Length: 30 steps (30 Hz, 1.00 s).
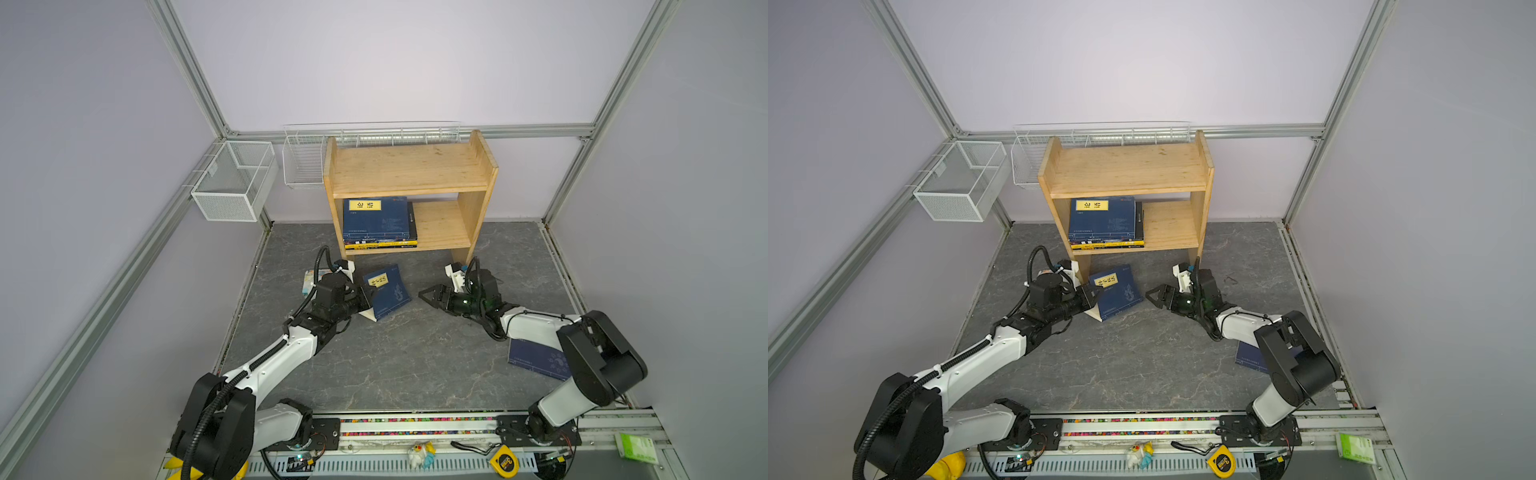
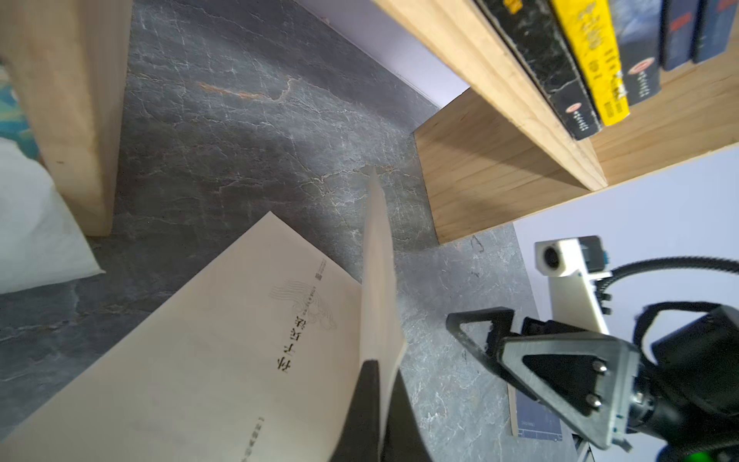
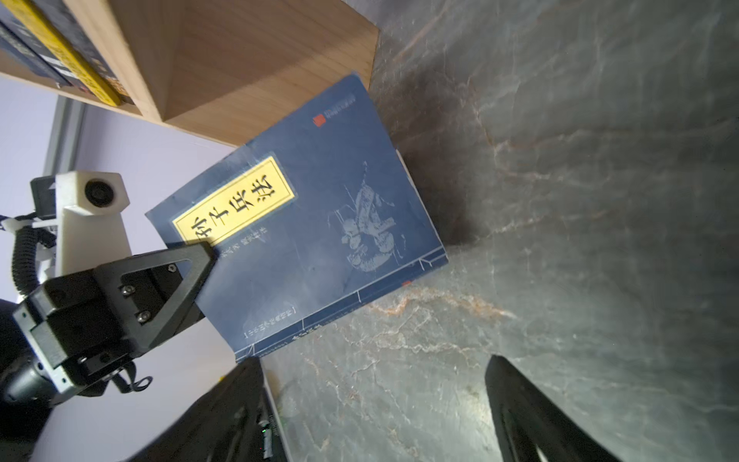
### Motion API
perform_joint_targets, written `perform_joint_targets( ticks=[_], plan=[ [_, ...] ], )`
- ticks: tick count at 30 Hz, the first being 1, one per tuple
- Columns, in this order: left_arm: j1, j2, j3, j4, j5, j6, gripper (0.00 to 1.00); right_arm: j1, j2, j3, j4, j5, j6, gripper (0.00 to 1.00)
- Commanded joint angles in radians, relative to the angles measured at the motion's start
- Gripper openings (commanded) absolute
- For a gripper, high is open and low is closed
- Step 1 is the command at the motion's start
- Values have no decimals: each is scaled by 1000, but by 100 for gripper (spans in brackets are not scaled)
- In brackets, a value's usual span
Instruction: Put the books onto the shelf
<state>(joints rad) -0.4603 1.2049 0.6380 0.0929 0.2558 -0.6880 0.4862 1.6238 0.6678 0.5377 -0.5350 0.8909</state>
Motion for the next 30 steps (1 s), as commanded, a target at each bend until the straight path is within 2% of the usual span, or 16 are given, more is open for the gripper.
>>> perform_joint_targets(
  ticks=[1, 5, 7, 9, 11, 15, 21, 30],
  plan=[
    [0, -55, 46, -16, 13, -26, 0, 2, 71, -38, 308, -80, 226, 91],
    [0, -94, 55, -33, 15, -36, 0, 5, 232, -79, 654, -107, 419, 90],
    [0, -108, 58, -43, 14, -38, 0, 9, 357, -93, 891, -98, 539, 89],
    [0, -113, 57, -45, 14, -42, 0, 25, 416, -83, 897, -86, 556, 87],
    [0, -114, 55, -45, 15, -42, 0, 52, 425, -81, 897, -65, 527, 87],
    [0, -108, 49, -47, 13, -44, 0, 87, 439, -59, 896, -44, 543, 87],
    [0, -101, 32, -37, 24, -47, 0, 75, 452, -45, 895, -57, 607, 86],
    [-1, -121, -53, 31, 71, -87, 0, 80, 524, 2, 896, -66, 694, 77]
  ],
)
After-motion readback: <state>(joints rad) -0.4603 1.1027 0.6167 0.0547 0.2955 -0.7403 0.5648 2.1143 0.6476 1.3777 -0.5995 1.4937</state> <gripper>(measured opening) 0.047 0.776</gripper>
